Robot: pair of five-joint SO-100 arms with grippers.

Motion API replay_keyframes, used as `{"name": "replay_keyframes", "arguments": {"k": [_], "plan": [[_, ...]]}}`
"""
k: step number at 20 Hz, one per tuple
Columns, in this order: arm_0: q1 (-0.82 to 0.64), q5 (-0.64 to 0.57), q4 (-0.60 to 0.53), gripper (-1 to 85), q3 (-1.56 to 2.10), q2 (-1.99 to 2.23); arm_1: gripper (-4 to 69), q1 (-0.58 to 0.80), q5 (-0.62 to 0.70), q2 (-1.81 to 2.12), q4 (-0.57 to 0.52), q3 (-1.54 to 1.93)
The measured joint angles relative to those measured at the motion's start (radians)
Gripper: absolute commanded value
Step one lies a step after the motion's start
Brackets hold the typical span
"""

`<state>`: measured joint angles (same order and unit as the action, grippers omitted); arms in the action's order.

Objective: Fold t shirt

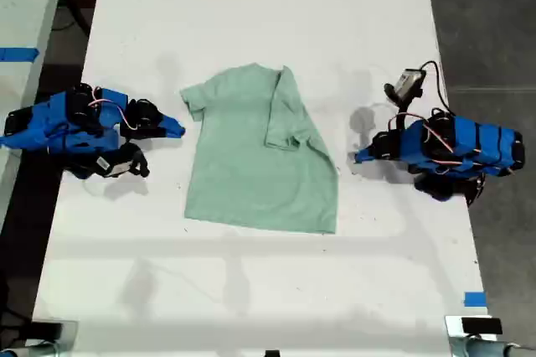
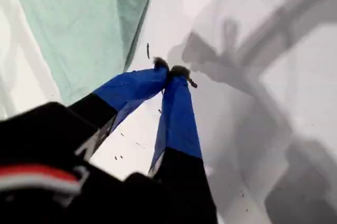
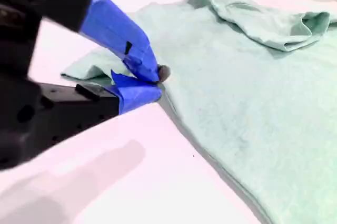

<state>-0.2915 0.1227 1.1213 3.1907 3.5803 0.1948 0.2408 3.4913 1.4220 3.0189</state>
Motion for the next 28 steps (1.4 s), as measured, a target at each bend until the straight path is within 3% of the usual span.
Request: {"name": "replay_keyframes", "arguments": {"k": [1, 4, 5, 14, 18, 21, 25, 28], "plan": [[-0.002, 0.000, 0.000, 0.9, 0.000, 0.000, 1.7, 0.000, 0.006, 0.000, 0.000, 0.000], [-0.225, 0.000, 0.000, 0.6, 0.000, 0.000, 1.7, 0.023, 0.058, 0.000, -0.006, 0.000], [-0.236, 0.000, 0.000, 0.4, 0.000, 0.000, 1.7, 0.020, 0.058, 0.000, -0.006, 0.000], [-0.184, 0.057, -0.003, -0.1, -0.043, -0.035, 1.7, 0.025, 0.064, 0.000, -0.006, 0.000], [-0.181, 0.081, 0.043, 12.1, -0.308, -0.437, 1.7, 0.029, 0.064, 0.000, -0.006, 0.000], [-0.290, -0.063, 0.101, 13.4, -0.617, -0.922, 1.7, 0.029, 0.064, 0.000, -0.006, 0.000], [-0.569, -0.344, 0.140, 15.1, -0.845, -1.345, 1.7, 0.029, 0.064, 0.000, -0.006, 0.000], [-0.607, -0.400, 0.130, 16.7, -0.943, -1.537, 1.7, 0.029, 0.064, 0.000, -0.006, 0.000]]}}
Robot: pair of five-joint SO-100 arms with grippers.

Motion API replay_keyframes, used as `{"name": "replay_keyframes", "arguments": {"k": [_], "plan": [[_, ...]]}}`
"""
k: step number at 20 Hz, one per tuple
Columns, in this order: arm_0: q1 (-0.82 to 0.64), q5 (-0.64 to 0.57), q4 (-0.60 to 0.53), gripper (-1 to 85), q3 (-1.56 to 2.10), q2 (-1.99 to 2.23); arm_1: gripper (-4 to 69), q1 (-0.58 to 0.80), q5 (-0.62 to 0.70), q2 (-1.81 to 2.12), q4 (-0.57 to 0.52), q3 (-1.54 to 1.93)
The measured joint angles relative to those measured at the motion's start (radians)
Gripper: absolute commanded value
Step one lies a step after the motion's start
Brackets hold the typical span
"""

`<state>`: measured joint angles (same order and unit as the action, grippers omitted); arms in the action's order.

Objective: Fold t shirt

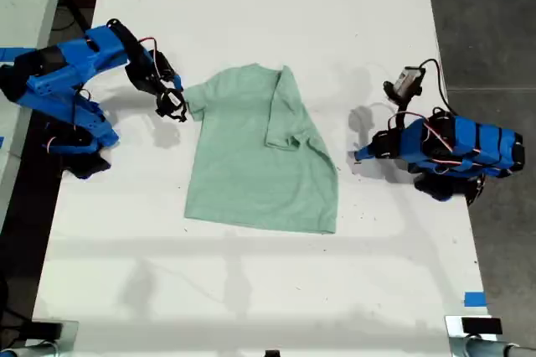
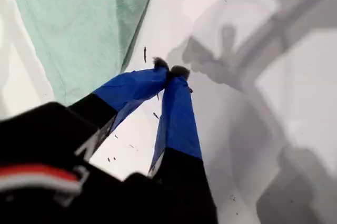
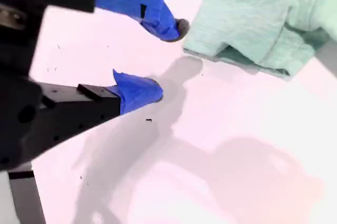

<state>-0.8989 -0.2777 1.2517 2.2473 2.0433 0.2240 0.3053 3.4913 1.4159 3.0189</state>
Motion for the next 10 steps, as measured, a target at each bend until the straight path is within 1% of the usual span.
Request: {"name": "replay_keyframes", "arguments": {"k": [4, 10], "plan": [[-0.017, -0.092, -0.023, 18.6, -0.160, -0.222, 1.7, 0.000, 0.000, 0.000, 0.000, 0.000], [0.014, -0.075, -0.046, 18.9, -0.239, -0.351, 1.7, 0.000, 0.000, 0.000, 0.000, 0.000]]}}
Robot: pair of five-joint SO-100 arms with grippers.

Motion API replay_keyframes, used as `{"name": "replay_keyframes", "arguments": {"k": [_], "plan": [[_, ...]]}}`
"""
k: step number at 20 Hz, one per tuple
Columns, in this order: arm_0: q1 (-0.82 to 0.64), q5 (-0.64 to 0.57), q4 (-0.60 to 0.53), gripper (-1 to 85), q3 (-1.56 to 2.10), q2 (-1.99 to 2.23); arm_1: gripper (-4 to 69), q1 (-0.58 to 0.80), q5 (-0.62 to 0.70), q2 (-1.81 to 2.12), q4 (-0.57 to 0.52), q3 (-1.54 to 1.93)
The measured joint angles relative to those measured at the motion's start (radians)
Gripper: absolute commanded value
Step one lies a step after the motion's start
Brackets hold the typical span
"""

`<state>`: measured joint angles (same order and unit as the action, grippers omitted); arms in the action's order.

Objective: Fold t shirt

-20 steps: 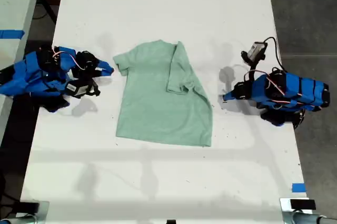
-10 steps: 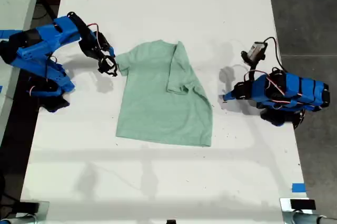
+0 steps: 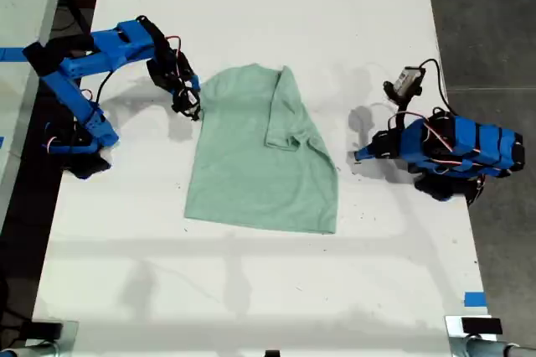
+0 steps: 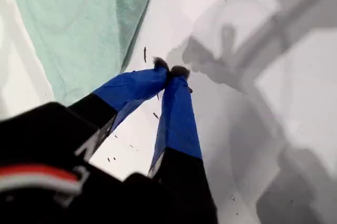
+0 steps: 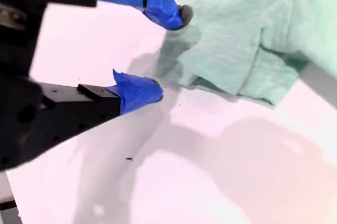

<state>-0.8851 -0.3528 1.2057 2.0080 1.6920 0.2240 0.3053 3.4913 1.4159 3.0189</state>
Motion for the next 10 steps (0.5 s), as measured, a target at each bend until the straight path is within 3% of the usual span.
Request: {"name": "replay_keyframes", "arguments": {"k": [6, 8, 10], "plan": [[0.058, 0.078, -0.031, 19.1, -0.003, -0.115, 1.7, 0.000, 0.000, 0.000, 0.000, 0.000], [0.058, 0.075, -0.035, 4.5, -0.003, -0.141, 1.7, 0.000, 0.000, 0.000, 0.000, 0.000], [0.069, 0.074, -0.061, -0.1, -0.031, -0.169, 1.7, 0.000, 0.000, 0.000, 0.000, 0.000]]}}
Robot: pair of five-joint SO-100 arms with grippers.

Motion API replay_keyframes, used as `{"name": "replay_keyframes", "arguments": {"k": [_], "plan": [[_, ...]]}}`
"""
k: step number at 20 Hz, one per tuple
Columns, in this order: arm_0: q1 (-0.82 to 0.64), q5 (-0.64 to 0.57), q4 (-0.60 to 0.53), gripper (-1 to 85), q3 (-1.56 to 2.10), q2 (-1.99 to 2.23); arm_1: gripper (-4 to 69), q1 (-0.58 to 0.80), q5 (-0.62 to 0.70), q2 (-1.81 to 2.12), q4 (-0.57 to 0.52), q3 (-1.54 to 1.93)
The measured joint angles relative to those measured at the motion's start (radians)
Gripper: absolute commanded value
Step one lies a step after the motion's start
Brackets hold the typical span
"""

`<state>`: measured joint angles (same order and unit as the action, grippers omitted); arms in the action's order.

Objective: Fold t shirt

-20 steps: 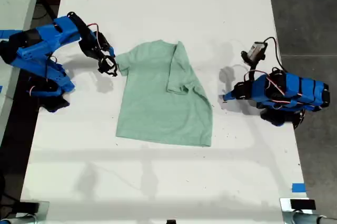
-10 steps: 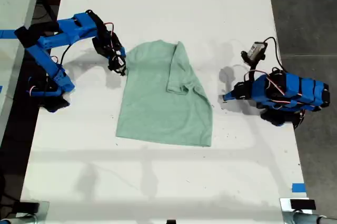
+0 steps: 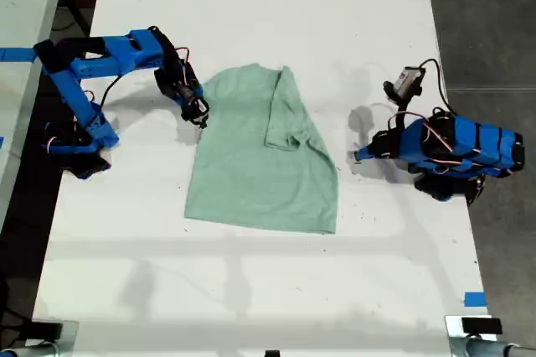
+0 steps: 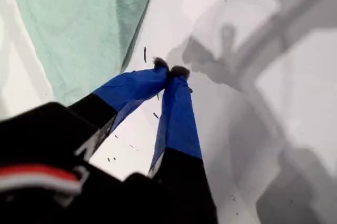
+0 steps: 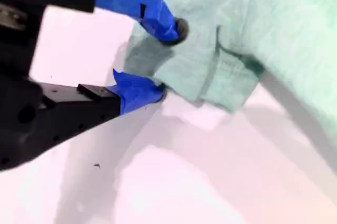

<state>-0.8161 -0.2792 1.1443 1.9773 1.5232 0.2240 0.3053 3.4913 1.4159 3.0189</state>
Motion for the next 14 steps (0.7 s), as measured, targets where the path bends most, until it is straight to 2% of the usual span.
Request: {"name": "replay_keyframes", "arguments": {"k": [4, 10, 14], "plan": [[0.006, 0.011, 0.012, -0.1, -0.012, 0.000, 1.7, -0.002, 0.000, 0.000, 0.000, 0.000], [0.005, 0.158, 0.186, -0.1, -0.018, 0.058, 1.7, -0.002, 0.000, 0.000, 0.000, 0.000], [0.083, 0.160, 0.258, -0.1, -0.202, 0.166, 1.7, -0.002, 0.000, 0.000, 0.000, 0.000]]}}
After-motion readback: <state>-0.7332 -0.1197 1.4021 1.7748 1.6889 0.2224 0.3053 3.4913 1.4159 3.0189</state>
